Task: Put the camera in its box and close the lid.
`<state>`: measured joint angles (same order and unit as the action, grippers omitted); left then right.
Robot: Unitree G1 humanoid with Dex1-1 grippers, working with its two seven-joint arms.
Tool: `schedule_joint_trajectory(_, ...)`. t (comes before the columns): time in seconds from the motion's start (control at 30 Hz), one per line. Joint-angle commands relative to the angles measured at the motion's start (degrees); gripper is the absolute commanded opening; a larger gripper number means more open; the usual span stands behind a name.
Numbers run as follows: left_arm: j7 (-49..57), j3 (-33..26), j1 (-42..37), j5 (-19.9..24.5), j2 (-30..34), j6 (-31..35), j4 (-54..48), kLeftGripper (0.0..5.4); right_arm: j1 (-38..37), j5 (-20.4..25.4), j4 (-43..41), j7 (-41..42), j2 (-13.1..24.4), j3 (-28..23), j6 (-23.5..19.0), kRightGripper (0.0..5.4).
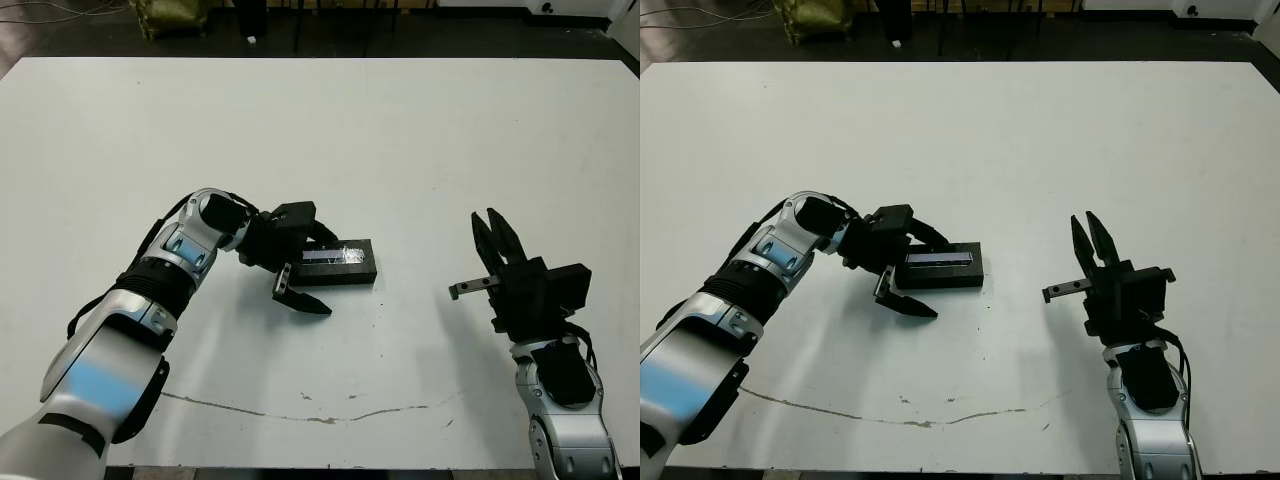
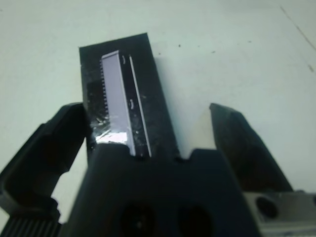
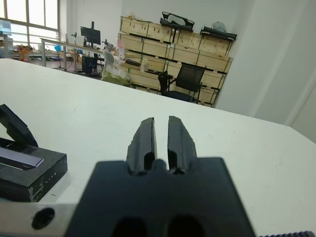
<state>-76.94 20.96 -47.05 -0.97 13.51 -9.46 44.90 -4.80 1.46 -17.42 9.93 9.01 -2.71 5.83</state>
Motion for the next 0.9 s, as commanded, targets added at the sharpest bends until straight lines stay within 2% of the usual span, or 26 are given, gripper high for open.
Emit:
schedule_joint_trajectory(0.03,2.1,-2.4,2.8,1.4,0.4,1.8,-0.5,5.38,-0.6,0.2,1.4,0.4,0.5,-0.1,0.8,0.00)
schedule_joint_trajectory(0.47,8.3,-5.5,6.3,2.7,0.3,-0.5,-4.0,5.38,-0.7,0.7,1.9,0.8,0.6,-0.1,0.8,0.00)
schedule_joint_trajectory(0.8,1.3,-6.6,5.3,6.8,1.5,2.9,-5.3,5.38,-0.8,0.2,1.9,0.1,0.2,-0.2,1.2,0.00)
schedule_joint_trajectory(0.9,0.0,-6.5,5.3,7.0,1.9,1.8,-5.8,5.38,-0.9,-0.1,1.1,-0.5,-0.1,-0.1,0.2,0.00)
